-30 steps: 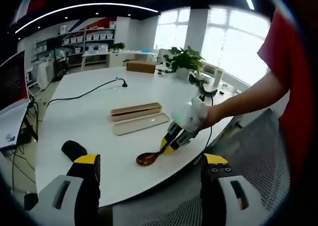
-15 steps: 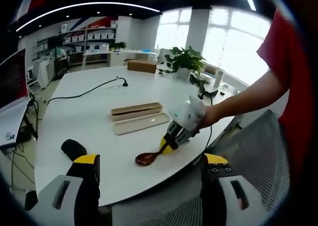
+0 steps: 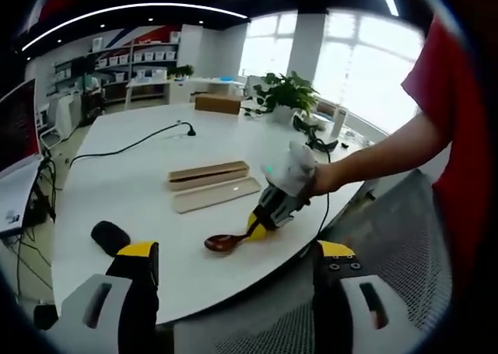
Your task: Arrange the utensils inside the cutlery case until each visible utensil rests in its matching compartment.
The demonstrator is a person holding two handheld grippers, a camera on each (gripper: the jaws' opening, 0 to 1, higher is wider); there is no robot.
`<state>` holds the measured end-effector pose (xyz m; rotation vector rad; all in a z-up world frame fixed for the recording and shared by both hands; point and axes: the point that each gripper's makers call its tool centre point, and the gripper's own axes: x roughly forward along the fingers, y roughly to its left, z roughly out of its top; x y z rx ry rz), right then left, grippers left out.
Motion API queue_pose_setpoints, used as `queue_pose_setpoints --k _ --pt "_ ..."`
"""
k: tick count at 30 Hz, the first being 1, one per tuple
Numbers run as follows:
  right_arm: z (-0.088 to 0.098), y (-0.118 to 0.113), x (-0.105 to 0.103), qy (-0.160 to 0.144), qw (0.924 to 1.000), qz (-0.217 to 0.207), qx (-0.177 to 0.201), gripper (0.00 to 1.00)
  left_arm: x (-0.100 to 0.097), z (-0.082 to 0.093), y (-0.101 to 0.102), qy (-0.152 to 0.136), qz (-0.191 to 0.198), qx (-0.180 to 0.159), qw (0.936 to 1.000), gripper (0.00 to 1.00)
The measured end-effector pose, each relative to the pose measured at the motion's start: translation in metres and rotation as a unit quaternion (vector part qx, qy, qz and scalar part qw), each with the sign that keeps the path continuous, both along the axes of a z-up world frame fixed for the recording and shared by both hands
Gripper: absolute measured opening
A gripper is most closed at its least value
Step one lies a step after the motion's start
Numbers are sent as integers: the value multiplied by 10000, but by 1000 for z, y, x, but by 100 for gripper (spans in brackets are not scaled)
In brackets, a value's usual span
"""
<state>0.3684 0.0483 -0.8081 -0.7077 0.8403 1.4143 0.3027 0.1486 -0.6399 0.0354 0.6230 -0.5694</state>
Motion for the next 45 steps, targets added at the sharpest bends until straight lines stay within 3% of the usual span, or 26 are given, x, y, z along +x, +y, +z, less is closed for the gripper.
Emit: queue_pose_setpoints --k 4,6,7,18,38,45 --pt "2 -2 2 65 9998 -181 79 1 -2 -2 0 104 4 28 9999 81" --pt "3 -3 3 77 9996 -241 115 1 -8 -5 -5 326 -113 6 9994 70" --pt "5 -4 2 77 9995 -255 152 1 -7 -4 -5 251 -126 78 9996 68" --pt "2 -12 3 -214 9997 3 133 1 0 -4 4 46 98 288 9995 94" --pt "4 -19 6 -392 9992 16 27 1 1 -1 8 -63 149 211 9996 92" --pt "26 -11 10 -439 9989 121 85 1 1 2 5 -121 100 113 9998 91"
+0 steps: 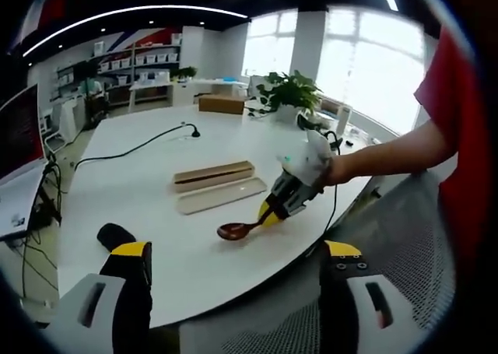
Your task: Arrange the utensils inside the cutlery case until each visible utensil rests in its matching compartment.
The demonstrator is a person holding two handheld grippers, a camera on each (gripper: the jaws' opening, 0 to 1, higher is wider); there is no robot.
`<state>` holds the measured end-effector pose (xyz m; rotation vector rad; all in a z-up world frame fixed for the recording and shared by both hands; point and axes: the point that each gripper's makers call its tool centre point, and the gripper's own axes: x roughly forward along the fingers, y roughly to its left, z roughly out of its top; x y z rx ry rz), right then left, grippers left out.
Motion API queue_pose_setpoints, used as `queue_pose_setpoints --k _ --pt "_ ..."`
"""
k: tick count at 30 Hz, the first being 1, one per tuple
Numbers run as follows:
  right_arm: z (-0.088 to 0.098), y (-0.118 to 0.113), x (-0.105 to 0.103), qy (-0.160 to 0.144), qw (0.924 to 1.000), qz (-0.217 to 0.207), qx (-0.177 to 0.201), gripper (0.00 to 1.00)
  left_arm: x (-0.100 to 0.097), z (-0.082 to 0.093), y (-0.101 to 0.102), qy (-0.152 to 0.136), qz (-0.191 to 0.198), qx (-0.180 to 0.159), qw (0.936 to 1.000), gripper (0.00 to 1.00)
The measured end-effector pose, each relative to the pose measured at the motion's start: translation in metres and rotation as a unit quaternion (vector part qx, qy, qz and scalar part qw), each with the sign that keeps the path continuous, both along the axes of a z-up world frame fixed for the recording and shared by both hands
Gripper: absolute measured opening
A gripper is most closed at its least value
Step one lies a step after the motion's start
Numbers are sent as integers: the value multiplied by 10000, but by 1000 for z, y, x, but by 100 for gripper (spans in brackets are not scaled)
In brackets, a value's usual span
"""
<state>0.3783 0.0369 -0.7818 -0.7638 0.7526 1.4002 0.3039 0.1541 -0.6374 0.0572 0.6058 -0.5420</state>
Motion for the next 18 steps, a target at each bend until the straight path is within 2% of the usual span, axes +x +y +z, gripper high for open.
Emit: queue_pose_setpoints --k 5,8,9,10,11,14,18 --pt "19 7 5 -97 9998 81 119 1 -2 -3 -2 70 -111 45 9999 90" --pt "23 8 7 -90 9998 78 185 1 -2 -1 -2 17 -83 -1 10000 90" --pt "23 7 7 -89 9997 76 195 1 1 10 -8 -220 -107 -310 9992 90" --pt "22 7 8 -70 9998 65 187 1 2 17 -10 -335 -104 -518 9980 90" --pt "21 6 8 -59 9998 61 167 1 2 19 -10 -365 -80 -578 9976 91" --pt "21 1 10 -69 9999 51 99 1 0 11 -8 -221 -139 -373 9990 92" --pt "26 -5 13 -6 9999 -21 124 1 -1 12 -10 -226 -182 -406 9988 92"
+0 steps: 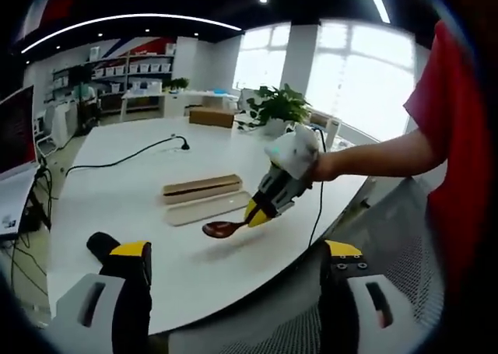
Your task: Arrange the utensils inside the cutlery case until each visible utensil rests in its matching compartment.
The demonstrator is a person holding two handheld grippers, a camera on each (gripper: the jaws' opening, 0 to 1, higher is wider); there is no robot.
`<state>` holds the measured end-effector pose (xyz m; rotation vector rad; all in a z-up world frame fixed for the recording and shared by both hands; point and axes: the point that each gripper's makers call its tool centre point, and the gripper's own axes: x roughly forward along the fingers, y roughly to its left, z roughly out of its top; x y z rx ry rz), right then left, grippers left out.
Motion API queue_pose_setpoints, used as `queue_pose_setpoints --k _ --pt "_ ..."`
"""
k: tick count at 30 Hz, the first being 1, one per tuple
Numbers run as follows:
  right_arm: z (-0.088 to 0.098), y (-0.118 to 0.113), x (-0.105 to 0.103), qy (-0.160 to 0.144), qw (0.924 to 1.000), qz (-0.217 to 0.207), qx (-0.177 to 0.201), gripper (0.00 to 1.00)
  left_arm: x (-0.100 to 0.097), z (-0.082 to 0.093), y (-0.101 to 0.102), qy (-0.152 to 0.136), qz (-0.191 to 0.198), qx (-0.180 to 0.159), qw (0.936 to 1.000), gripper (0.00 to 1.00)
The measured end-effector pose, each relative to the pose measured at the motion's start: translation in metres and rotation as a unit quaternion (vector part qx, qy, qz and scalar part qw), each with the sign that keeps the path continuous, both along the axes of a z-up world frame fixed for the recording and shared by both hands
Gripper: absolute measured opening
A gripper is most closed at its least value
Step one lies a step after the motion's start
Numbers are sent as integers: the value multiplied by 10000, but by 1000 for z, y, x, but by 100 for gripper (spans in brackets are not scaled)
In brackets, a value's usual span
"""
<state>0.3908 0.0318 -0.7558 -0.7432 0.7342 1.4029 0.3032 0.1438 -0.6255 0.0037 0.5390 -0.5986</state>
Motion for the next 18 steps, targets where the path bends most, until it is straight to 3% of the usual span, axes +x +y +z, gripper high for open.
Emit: queue_pose_setpoints --k 4,10,18 --pt "8 -6 7 -161 9998 -67 -10 1 -2 -1 0 52 -30 5 10000 83" --pt "16 -14 14 -302 9995 -45 -53 1 -4 -6 -3 104 -120 129 9998 91" --pt "25 -14 22 -436 9989 103 -155 1 -6 -12 3 170 -53 273 9995 88"
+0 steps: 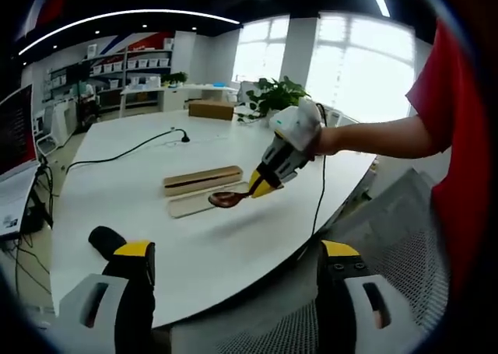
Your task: Arrange the utensils inside the cutlery case until each visible utensil rests in its matching compartment.
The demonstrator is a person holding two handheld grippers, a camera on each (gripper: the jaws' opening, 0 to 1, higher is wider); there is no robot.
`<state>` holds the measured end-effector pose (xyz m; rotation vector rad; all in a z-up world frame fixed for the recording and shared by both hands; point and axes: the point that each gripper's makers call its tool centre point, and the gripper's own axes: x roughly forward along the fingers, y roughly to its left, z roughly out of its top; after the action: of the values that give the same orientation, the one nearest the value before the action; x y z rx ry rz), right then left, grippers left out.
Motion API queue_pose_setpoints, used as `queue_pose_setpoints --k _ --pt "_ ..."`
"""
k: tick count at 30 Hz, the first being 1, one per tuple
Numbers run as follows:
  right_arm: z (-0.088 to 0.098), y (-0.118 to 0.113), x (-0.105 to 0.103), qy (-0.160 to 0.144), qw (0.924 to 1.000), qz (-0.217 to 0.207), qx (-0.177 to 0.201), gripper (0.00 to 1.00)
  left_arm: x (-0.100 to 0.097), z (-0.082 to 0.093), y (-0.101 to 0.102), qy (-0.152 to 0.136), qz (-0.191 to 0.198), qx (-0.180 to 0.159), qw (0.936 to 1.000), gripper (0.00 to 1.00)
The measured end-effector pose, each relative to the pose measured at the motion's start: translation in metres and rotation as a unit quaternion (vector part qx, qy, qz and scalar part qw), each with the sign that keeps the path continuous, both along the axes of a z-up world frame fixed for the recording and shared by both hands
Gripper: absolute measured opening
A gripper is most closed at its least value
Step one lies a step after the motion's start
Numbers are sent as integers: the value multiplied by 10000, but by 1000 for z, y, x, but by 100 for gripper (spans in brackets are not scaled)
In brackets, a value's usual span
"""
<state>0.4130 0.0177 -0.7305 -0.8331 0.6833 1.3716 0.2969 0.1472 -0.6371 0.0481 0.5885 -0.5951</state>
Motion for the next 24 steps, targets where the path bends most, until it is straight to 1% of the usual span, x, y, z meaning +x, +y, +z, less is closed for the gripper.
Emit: queue_pose_setpoints --k 3,5,7,9,11,13,17,20,21,24 --pt "7 3 2 -65 9999 108 2 1 0 -2 -1 20 -56 153 9999 89" --pt "12 3 5 -156 9996 235 -71 1 -1 -2 -2 19 -103 154 9998 89" --pt "15 2 9 -253 9990 334 -136 1 -2 -4 -2 34 -137 263 9996 86" --pt "16 1 12 -249 9989 366 -164 1 -4 -7 -2 73 -216 408 9989 81" --pt "18 0 16 -225 9989 369 -174 1 -4 -5 -4 25 -255 344 9991 82" --pt "20 -2 18 -231 9987 417 -190 1 -3 -4 -2 -2 -240 362 9991 83" --pt "21 -4 19 -242 9978 543 -286 1 -3 -5 -1 35 -220 369 9991 83" --pt "17 -5 17 -322 9958 680 -515 1 -3 -6 -1 73 -201 367 9991 83" --pt "16 -5 16 -374 9946 771 -584 1 -3 -6 0 62 -190 368 9991 82" --pt "15 -5 19 -334 9945 816 -571 1 0 -1 3 -73 -79 342 9994 74"
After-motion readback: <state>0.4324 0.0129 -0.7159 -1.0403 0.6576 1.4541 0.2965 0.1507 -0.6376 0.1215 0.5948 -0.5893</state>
